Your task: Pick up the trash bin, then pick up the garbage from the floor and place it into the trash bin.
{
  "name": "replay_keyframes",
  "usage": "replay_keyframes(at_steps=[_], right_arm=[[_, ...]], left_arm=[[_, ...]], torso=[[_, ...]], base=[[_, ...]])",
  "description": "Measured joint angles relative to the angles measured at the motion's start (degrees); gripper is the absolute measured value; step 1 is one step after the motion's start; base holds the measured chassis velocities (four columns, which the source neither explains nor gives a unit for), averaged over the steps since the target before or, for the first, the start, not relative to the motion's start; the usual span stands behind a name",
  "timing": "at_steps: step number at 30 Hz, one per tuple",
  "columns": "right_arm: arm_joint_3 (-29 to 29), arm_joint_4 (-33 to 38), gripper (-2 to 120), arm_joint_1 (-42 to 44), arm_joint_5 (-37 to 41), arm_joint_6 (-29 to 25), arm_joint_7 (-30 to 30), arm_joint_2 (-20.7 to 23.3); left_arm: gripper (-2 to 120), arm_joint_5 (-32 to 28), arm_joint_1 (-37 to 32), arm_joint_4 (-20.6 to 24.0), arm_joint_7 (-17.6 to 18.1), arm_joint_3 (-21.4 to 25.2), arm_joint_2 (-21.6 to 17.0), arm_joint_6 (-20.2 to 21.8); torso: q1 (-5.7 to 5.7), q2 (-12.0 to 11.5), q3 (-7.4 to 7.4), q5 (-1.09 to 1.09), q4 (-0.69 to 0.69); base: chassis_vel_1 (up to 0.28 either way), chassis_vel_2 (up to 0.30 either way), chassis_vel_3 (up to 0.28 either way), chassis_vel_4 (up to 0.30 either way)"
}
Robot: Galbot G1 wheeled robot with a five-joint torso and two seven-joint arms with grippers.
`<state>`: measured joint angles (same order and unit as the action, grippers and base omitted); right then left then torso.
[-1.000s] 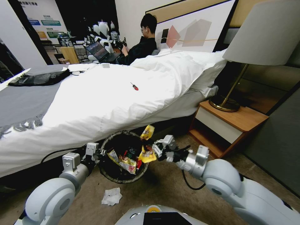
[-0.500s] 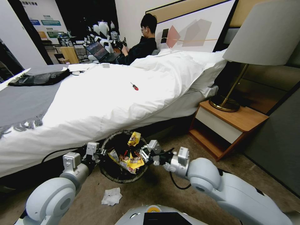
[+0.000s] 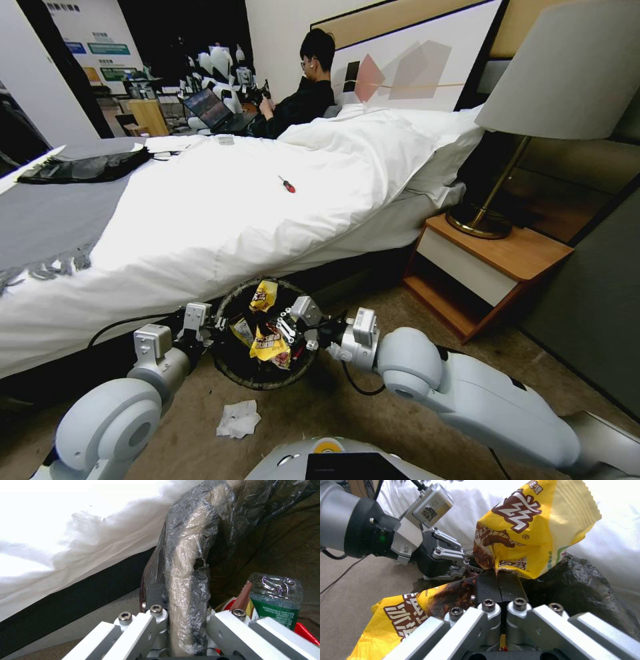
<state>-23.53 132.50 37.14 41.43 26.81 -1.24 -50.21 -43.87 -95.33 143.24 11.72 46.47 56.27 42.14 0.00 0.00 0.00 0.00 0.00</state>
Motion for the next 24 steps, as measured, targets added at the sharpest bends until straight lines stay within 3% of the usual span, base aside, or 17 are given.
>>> replay_keyframes(at_steps=[13, 15, 19, 21, 24], right_arm=[[-0.5, 0.0, 47, -0.7, 0.4, 0.8, -0.8, -0.3], [-0.5, 0.2, 59, -0.7, 0.5, 0.8, -0.8, -0.2], [-0.5, 0.3, 65, -0.7, 0.6, 0.8, -0.9, -0.1], [-0.4, 0.8, 87, -0.7, 0.8, 0.8, -1.0, 0.2], [-0.3, 1.2, 96, -0.9, 1.2, 0.8, -1.2, 0.4]], left_arm=[[2, -0.1, 0.3, 0.0, -0.1, 0.0, 0.2, 0.0], [2, -0.1, 0.4, 0.0, -0.1, 0.0, 0.2, 0.0], [2, -0.1, 0.4, 0.0, -0.1, 0.0, 0.2, 0.0], [2, -0.1, 0.4, 0.0, -0.2, -0.2, 0.3, 0.0], [2, -0.1, 0.4, 0.0, -0.2, -0.2, 0.5, 0.0]], torso=[[0.00, 0.0, 0.00, 0.00, 0.00], [0.00, 0.0, 0.00, 0.00, 0.00], [0.00, 0.0, 0.00, 0.00, 0.00], [0.00, 0.0, 0.00, 0.00, 0.00], [0.00, 0.0, 0.00, 0.00, 0.00]], base=[[0.000, 0.000, 0.000, 0.000], [0.000, 0.000, 0.000, 0.000], [0.000, 0.000, 0.000, 0.000], [0.000, 0.000, 0.000, 0.000], [0.000, 0.000, 0.000, 0.000]])
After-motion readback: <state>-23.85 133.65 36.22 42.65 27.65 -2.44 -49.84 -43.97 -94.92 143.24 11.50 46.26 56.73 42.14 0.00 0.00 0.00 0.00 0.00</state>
